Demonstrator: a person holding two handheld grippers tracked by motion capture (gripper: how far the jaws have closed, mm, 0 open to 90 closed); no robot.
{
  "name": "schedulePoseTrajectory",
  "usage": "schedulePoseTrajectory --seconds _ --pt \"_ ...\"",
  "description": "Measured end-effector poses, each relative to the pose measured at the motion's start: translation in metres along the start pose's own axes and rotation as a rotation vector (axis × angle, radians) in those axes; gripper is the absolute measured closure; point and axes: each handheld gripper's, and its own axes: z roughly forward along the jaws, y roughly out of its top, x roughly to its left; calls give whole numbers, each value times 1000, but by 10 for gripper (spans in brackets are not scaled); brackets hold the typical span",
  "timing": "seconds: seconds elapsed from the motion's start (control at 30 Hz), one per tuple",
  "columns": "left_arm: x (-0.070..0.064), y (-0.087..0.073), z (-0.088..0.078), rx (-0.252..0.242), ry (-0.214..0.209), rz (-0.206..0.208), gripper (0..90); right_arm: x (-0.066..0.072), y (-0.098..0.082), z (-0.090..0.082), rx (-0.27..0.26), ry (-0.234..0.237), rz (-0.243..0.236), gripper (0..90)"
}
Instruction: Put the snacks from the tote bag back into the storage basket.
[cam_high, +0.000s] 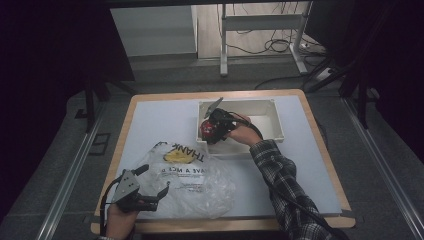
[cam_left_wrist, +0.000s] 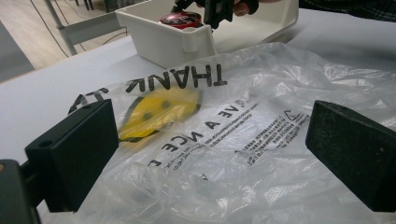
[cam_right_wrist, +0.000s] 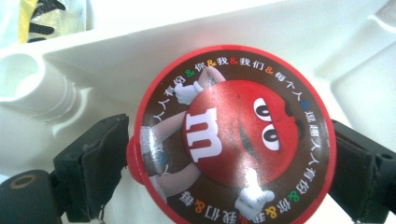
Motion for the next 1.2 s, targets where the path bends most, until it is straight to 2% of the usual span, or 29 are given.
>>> schedulePoseTrajectory --seconds 0.27,0.9,1.2 --pt "0 0 0 -1 0 -1 25 2 -1 -6 -25 -12 -6 76" --pt "0 0 0 2 -1 1 25 5 -11 -21 -110 -18 31 46" --pt "-1 0 1 6 0 4 25 8 -16 -29 -132 -34 39 40"
